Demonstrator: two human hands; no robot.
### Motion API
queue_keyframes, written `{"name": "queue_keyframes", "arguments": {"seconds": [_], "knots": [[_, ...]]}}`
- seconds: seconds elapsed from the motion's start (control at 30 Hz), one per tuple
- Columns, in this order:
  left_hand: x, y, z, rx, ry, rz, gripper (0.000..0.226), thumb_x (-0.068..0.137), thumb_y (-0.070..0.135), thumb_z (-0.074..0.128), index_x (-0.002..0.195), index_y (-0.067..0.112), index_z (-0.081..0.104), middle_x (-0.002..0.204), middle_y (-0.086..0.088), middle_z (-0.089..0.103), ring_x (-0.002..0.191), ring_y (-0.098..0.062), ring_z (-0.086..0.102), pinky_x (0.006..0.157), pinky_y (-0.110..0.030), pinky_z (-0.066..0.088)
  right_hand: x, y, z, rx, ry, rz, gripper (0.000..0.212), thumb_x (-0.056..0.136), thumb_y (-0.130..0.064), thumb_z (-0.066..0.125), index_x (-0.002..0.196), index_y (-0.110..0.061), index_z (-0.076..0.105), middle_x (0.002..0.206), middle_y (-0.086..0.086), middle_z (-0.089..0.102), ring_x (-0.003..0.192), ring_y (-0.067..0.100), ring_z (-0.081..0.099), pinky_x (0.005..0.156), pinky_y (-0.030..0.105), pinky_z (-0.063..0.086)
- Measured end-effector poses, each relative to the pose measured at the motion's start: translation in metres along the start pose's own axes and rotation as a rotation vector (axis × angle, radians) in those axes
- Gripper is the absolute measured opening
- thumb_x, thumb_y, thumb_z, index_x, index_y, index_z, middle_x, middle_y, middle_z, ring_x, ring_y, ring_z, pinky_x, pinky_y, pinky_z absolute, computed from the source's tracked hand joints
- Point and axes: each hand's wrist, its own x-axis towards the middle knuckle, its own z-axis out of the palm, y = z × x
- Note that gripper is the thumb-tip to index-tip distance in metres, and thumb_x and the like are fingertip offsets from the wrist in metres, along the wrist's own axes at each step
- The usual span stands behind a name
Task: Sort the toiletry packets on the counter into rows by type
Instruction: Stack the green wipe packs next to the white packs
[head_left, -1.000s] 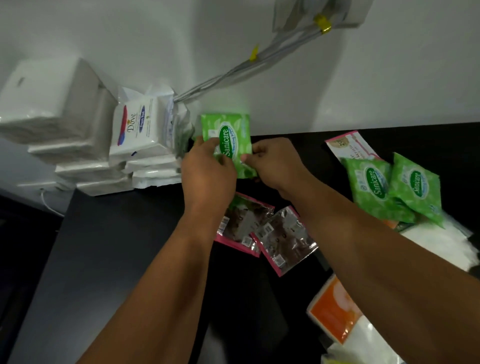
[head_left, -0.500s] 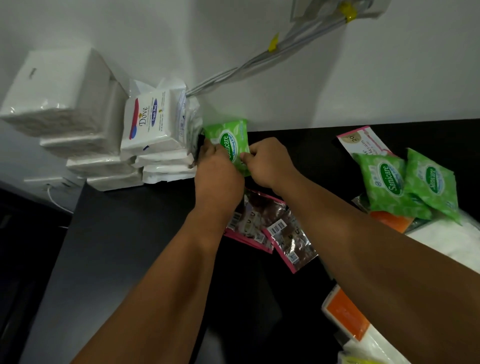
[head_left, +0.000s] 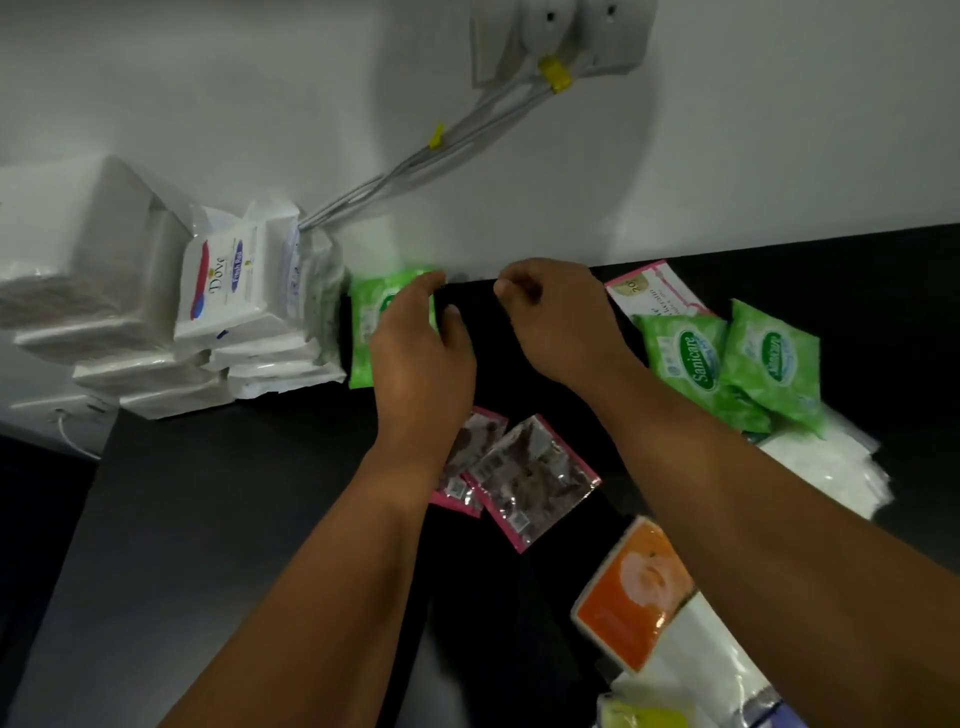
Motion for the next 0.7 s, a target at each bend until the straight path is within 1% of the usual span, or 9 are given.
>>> {"name": "queue_keyframes", "arguments": {"seconds": [0.1,0.2,0.27,0.3,0.37,0.43,0.53,0.63,0.7], "knots": [[-0.009,0.027,0.021,-0.079,-0.048,0.032,0.028,0.096,0.016,0.056,0.122,0.011,0.066,0.114,-0.002,0.071,0.105,-0.014,0.065,0.096,-0.025,0.049,-0.004,0.015,-0.041,-0.026,0.109,-0.002,0.021,0.095,-0.026,0.059,0.101,-0.013,0.074,0.099,0.000,0.074,0.091,0.012,0.065,0.084,0.020,0.046],[-0.023,0.057,0.049,-0.127,-0.109,0.085,0.024,0.094,0.013,0.061,0.116,0.008,0.070,0.107,-0.003,0.074,0.098,-0.010,0.067,0.090,-0.005,0.042,-0.009,0.042,-0.082,-0.117,0.146,0.048,0.019,0.095,-0.025,0.060,0.106,-0.016,0.073,0.104,-0.002,0.073,0.091,0.011,0.064,0.080,0.013,0.038],[-0.031,0.075,0.068,-0.118,-0.186,0.109,0.022,0.093,0.013,0.062,0.113,0.009,0.071,0.105,-0.002,0.074,0.094,-0.005,0.064,0.083,0.004,0.036,-0.015,0.061,-0.108,-0.170,0.167,0.088,0.021,0.095,-0.019,0.060,0.111,-0.013,0.072,0.108,0.002,0.073,0.095,0.013,0.065,0.083,0.014,0.040],[-0.035,0.083,0.077,-0.121,-0.243,0.108,0.022,0.093,0.014,0.062,0.114,0.010,0.070,0.107,-0.002,0.073,0.096,-0.005,0.064,0.085,0.001,0.039,-0.019,0.071,-0.119,-0.196,0.179,0.105,0.022,0.094,-0.016,0.060,0.112,-0.011,0.072,0.109,0.005,0.073,0.097,0.016,0.066,0.086,0.017,0.043],[-0.043,0.096,0.094,-0.114,-0.367,0.098,0.026,0.094,0.016,0.063,0.119,0.010,0.068,0.115,-0.004,0.071,0.105,-0.012,0.065,0.095,-0.017,0.048,-0.029,0.090,-0.139,-0.235,0.192,0.162,0.023,0.094,-0.013,0.060,0.114,-0.010,0.071,0.110,0.008,0.072,0.101,0.019,0.066,0.085,0.019,0.043],[-0.051,0.107,0.111,-0.056,-0.463,0.107,0.031,0.095,0.020,0.063,0.124,0.009,0.065,0.120,-0.007,0.068,0.111,-0.019,0.063,0.099,-0.034,0.050,-0.037,0.108,-0.154,-0.263,0.199,0.245,0.025,0.094,-0.014,0.060,0.117,-0.012,0.069,0.113,0.007,0.071,0.102,0.018,0.065,0.085,0.018,0.040],[-0.060,0.122,0.129,0.020,-0.530,0.127,0.034,0.096,0.026,0.062,0.126,0.011,0.062,0.122,-0.007,0.065,0.113,-0.021,0.060,0.099,-0.038,0.050,-0.047,0.133,-0.169,-0.299,0.155,0.386,0.031,0.092,-0.020,0.063,0.122,-0.014,0.065,0.115,0.007,0.068,0.101,0.020,0.063,0.082,0.021,0.039],[-0.068,0.134,0.142,0.041,-0.538,0.140,0.029,0.095,0.027,0.061,0.121,0.013,0.063,0.115,-0.005,0.066,0.107,-0.019,0.061,0.094,-0.039,0.052,-0.056,0.152,-0.177,-0.291,0.115,0.502,0.041,0.091,-0.026,0.065,0.129,-0.015,0.059,0.120,0.009,0.065,0.103,0.025,0.064,0.078,0.024,0.041],[-0.071,0.140,0.150,0.106,-0.561,0.157,0.026,0.096,0.029,0.061,0.116,0.012,0.064,0.110,-0.005,0.067,0.103,-0.019,0.061,0.091,-0.040,0.052,-0.061,0.161,-0.179,-0.252,0.085,0.553,0.043,0.091,-0.028,0.066,0.131,-0.013,0.057,0.117,0.008,0.066,0.096,0.022,0.063,0.075,0.025,0.043]]}}
